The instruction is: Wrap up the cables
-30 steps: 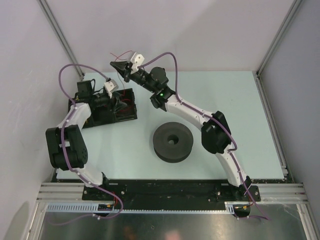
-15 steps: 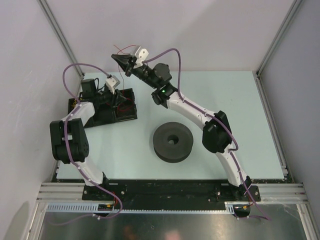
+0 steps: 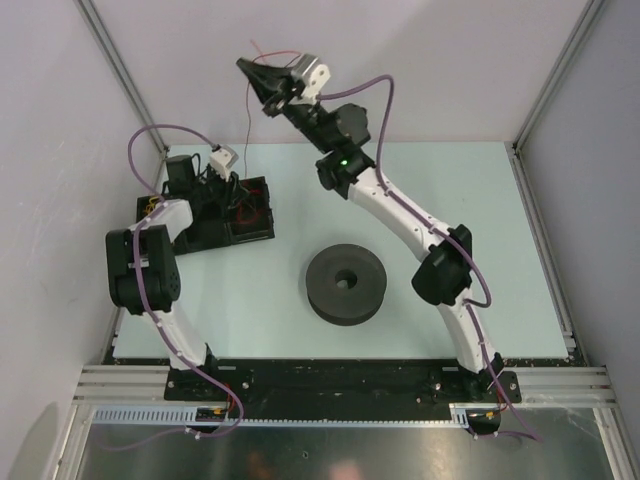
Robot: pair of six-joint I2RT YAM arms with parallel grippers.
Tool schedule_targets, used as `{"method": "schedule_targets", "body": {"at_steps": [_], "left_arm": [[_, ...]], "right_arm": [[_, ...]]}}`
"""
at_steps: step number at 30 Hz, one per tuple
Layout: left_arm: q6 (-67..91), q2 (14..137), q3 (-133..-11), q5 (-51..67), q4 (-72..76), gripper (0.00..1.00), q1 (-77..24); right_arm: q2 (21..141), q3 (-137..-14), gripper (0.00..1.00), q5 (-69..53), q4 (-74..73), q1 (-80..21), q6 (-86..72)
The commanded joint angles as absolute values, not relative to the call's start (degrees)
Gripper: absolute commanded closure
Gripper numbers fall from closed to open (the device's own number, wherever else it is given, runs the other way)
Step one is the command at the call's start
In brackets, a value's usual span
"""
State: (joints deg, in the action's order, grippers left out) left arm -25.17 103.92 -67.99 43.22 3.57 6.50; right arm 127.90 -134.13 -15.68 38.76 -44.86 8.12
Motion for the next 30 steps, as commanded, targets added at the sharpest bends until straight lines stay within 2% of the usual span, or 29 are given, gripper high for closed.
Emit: {"method": "schedule_targets", "body": {"at_steps": [1,23,30], "left_arm": [[-23.0,105.0,-71.7,39.5,5.7,0.55,6.3],[-23.4,108.6,-76.8,29.3,1.9,0.55,4.2],[-23.2,107.7,-77.5,30.1,0.8,0.52,4.1]], "right_arm": [[121.0,-139.4,1.0,-13.7,40.8,-43.2,7.5],[110.5,-140.2,1.0,-12.1,45.0,-33.8,10.7],[107.7,-140.9,1.0,-12.4,46.2,-31.6,14.6]]}}
